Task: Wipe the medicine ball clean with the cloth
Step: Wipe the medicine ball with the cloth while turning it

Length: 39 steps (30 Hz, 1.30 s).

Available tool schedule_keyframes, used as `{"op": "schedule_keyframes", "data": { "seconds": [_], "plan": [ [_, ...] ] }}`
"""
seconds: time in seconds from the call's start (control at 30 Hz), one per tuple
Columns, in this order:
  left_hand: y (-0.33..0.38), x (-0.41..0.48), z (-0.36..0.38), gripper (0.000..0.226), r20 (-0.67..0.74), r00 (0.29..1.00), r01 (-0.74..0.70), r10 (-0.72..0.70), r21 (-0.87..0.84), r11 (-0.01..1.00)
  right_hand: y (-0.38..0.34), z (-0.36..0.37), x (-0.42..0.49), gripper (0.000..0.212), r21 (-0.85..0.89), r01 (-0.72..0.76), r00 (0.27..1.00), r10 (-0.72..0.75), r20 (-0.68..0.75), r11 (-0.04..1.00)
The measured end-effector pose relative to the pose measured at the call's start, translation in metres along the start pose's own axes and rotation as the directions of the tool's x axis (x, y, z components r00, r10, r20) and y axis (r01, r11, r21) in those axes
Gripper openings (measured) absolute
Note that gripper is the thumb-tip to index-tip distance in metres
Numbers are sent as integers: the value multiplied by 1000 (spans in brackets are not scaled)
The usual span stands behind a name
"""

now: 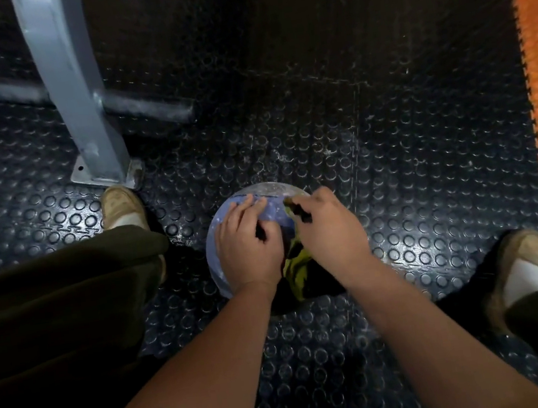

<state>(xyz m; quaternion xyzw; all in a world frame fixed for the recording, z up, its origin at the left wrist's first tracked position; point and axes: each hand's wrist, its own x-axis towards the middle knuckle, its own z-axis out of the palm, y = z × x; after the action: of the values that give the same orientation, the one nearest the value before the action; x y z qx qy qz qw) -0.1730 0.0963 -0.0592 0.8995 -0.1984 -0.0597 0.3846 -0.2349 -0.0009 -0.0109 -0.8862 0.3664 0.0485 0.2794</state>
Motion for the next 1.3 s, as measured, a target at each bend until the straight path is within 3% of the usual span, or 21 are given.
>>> {"op": "schedule_keyframes", "data": {
  "seconds": [0.17,0.33,0.47,0.67,0.8,1.0,1.1,1.3],
  "plan": [
    [1,-4,2,49,-20,1000,-8,8,14,1000,15,18,-67,30,8,54,998,-54,-29,998],
    [-4,-10,5,45,-37,999,-4,5,31,999,3,4,-16,27,-56,-26,999,24,-36,998],
    [-3,-8,3,45,-66,997,29,-27,25,999,-11,-8,29,24,-75,12,995,-5,99,997],
    [5,-2,-3,57,-34,994,105,-105,-15,994,-2,0,-32,35,-73,85,994,-80,76,994],
    [2,-3,2,49,-47,999,30,-27,50,998,6,5,-58,39,-35,50,998,-49,46,998],
    [0,-16,5,45,-23,1000,-7,10,112,994,-9,-9,13,22,-82,-40,997,44,56,996],
    [0,-9,5,47,-34,999,4,0,102,995,-12,-13,32,22,-72,-18,988,29,151,997],
    [1,4,-1,50,-14,999,-37,37,-29,999,10,-6,-19,30,57,-14,998,11,58,998]
  ]
}}
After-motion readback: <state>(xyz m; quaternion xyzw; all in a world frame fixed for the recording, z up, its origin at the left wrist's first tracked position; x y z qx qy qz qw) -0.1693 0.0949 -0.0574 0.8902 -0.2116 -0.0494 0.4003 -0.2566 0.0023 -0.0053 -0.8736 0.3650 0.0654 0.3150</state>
